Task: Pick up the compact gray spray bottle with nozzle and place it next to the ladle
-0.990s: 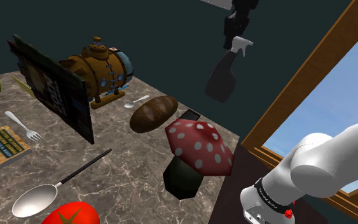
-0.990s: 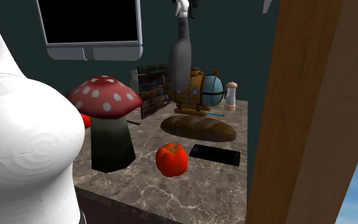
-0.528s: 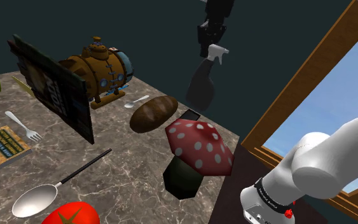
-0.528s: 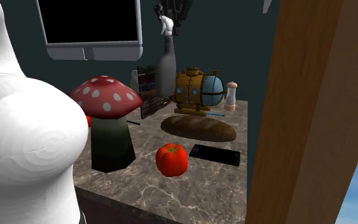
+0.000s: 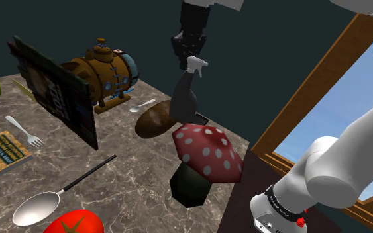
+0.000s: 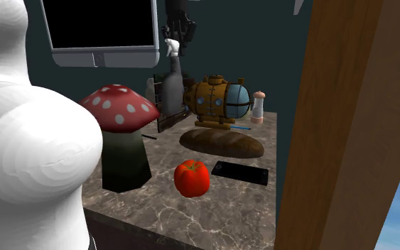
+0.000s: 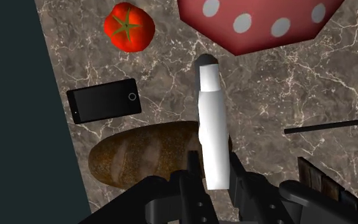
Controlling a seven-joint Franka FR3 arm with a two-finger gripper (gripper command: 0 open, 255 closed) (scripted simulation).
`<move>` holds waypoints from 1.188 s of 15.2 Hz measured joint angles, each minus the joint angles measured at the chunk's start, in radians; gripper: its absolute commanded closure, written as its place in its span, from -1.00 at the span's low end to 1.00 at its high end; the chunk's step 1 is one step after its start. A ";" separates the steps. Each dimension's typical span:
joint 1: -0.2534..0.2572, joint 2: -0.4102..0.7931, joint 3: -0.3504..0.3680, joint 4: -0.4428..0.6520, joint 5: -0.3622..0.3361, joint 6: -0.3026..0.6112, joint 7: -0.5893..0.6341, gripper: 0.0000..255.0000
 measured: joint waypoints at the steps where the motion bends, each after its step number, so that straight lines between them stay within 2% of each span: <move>1: 0.009 0.024 0.011 0.017 -0.003 0.005 0.021 1.00; 3: 0.026 0.066 0.031 0.030 -0.010 0.033 0.060 1.00; 11: 0.114 0.292 0.091 0.205 -0.068 0.067 0.211 1.00; 18: 0.125 0.322 0.095 0.150 -0.077 0.150 0.235 1.00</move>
